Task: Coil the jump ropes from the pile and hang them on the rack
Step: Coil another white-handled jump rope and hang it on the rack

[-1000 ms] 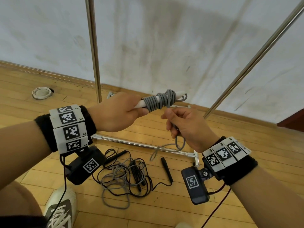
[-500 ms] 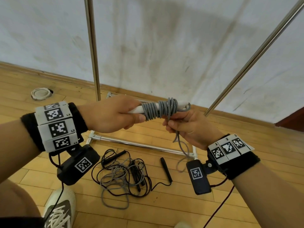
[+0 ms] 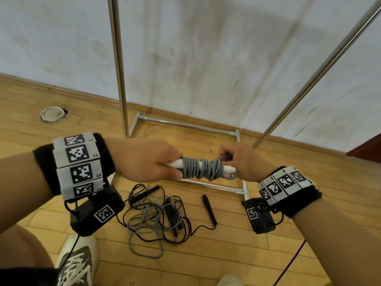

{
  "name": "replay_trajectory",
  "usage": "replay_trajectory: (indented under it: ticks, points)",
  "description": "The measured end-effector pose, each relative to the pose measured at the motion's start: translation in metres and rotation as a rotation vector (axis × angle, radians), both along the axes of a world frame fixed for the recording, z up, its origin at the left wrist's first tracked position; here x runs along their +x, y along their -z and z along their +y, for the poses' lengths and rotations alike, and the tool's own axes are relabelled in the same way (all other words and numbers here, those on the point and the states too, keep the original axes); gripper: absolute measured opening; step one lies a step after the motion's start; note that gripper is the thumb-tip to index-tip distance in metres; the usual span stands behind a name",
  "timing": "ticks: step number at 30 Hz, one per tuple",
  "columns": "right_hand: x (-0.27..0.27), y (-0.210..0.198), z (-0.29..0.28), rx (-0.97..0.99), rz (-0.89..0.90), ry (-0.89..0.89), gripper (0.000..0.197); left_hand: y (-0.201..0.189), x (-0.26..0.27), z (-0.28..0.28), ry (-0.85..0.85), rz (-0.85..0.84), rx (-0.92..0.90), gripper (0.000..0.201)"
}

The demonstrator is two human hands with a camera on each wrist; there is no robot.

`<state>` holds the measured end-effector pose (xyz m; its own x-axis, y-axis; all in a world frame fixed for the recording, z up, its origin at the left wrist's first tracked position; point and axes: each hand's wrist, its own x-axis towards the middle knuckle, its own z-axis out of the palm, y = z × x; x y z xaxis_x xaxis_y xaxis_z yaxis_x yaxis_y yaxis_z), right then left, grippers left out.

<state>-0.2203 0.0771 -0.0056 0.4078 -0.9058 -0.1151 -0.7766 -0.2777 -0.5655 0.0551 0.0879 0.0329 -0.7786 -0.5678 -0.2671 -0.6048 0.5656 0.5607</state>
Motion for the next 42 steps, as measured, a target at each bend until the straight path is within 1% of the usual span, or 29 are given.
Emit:
replay_trajectory:
  ticks: [2,5,8,11,12,14,16,19,21,24,26,28,30,33,36,38,42]
  points:
    - [0.005,-0.003,0.001,0.044,-0.062,-0.016,0.024,0.005,-0.004,0.000,0.014,-0.090,-0.033,0.023]
    - [0.012,-0.008,0.002,0.068,-0.097,-0.049,0.016,0.012,-0.009,-0.001,0.007,-0.191,-0.072,0.024]
    - [0.012,-0.016,0.002,0.147,-0.157,-0.004,0.009,0.017,-0.010,-0.005,-0.021,-0.248,-0.111,0.025]
    - [0.014,-0.024,0.003,0.244,-0.237,0.049,0.015,0.019,-0.011,-0.011,-0.062,-0.289,-0.180,0.026]
    - [0.016,-0.027,0.003,0.240,-0.239,0.047,0.017,0.020,-0.011,-0.013,-0.077,-0.292,-0.200,0.026]
    - [0.021,-0.031,0.006,0.169,-0.219,0.032,0.018,0.020,-0.012,-0.016,-0.115,-0.285,-0.225,0.027]
    - [0.027,-0.034,0.009,0.074,-0.253,0.054,0.014,0.019,-0.013,-0.019,-0.165,-0.265,-0.254,0.027]
    - [0.033,-0.034,0.012,0.029,-0.487,0.171,0.005,0.016,-0.014,-0.023,-0.251,-0.185,-0.316,0.028]
    - [0.038,-0.032,0.015,0.020,-0.627,0.242,0.005,0.014,-0.013,-0.026,-0.304,-0.094,-0.353,0.027]
    - [0.044,-0.028,0.018,0.073,-0.830,0.313,0.004,0.011,-0.012,-0.029,-0.354,0.043,-0.358,0.027]
    - [0.045,-0.025,0.019,0.150,-0.942,0.335,0.012,0.010,-0.011,-0.029,-0.388,0.101,-0.376,0.027]
    - [0.045,-0.023,0.020,0.185,-0.996,0.341,0.018,0.009,-0.010,-0.029,-0.413,0.142,-0.395,0.028]
    - [0.044,-0.022,0.021,0.186,-1.013,0.347,0.019,0.010,-0.010,-0.028,-0.420,0.185,-0.390,0.028]
    - [0.043,-0.020,0.021,0.171,-0.989,0.356,0.020,0.012,-0.009,-0.025,-0.420,0.224,-0.382,0.028]
    - [0.042,-0.019,0.022,0.166,-0.939,0.361,0.012,0.010,-0.009,-0.024,-0.411,0.255,-0.365,0.027]
    - [0.042,-0.017,0.024,0.160,-0.882,0.357,0.011,0.008,-0.009,-0.024,-0.397,0.280,-0.380,0.027]
    - [0.040,-0.011,0.026,0.072,-0.713,0.309,0.023,0.004,-0.009,-0.023,-0.382,0.273,-0.411,0.027]
